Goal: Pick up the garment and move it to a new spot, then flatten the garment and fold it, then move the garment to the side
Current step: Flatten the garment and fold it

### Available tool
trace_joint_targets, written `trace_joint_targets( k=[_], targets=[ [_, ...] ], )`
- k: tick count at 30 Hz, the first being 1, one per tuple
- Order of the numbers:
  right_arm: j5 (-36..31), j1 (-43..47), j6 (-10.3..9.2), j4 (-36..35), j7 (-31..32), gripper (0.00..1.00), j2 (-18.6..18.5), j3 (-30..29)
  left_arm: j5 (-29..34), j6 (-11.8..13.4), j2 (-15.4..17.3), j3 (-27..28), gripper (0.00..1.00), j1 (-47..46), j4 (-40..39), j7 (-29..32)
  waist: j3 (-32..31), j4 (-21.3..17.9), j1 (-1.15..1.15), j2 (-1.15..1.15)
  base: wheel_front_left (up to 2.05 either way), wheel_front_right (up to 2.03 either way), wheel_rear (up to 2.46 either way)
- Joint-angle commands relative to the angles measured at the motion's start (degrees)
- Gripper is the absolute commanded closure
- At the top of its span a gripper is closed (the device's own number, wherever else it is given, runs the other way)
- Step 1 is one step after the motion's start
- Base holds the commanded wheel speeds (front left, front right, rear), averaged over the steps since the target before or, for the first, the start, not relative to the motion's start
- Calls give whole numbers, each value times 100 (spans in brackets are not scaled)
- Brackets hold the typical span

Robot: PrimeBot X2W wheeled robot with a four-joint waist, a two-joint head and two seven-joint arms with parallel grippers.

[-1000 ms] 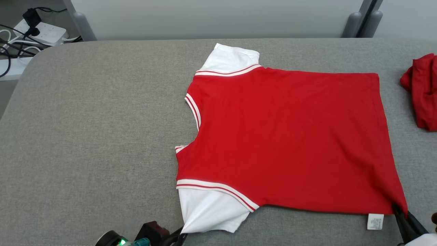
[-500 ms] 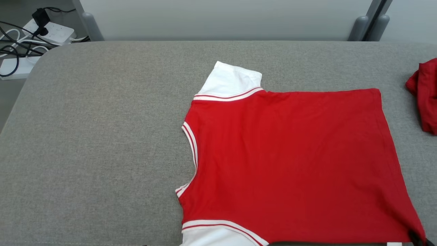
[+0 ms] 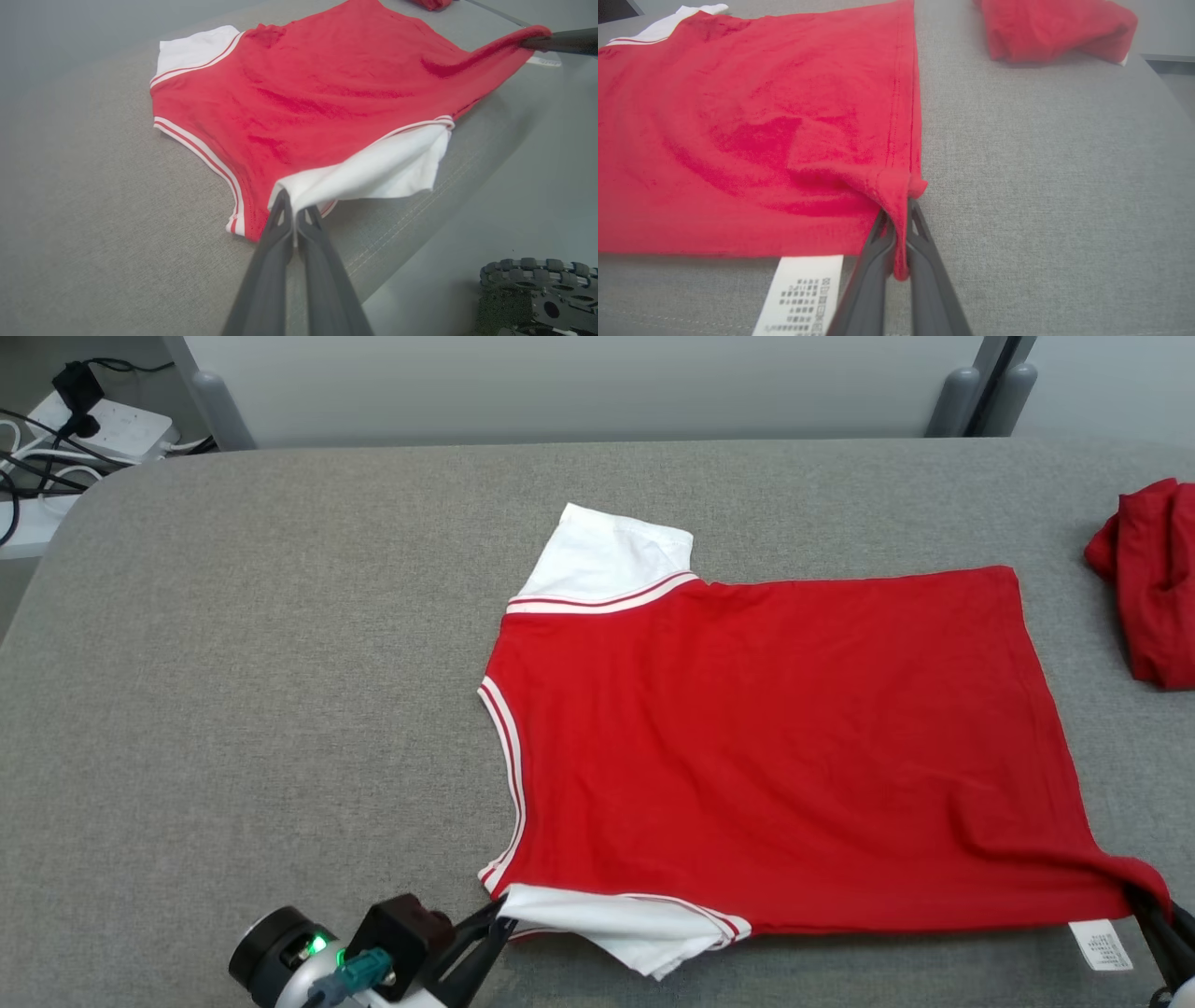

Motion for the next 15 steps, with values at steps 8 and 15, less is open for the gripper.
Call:
trace_joint_targets(
  k=[8, 15],
  targets=[
    [26, -791, -17, -65, 459, 100, -366, 57, 192, -188, -141, 76, 100, -1341, 716, -479, 234, 111, 0, 0, 0, 0, 0],
    [44, -1413, -17, 239, 646, 100, -406, 218, 370, -241, -288, 1, 100, -2009, 1445, -1062, 496, 162, 0, 0, 0, 0, 0]
  ],
)
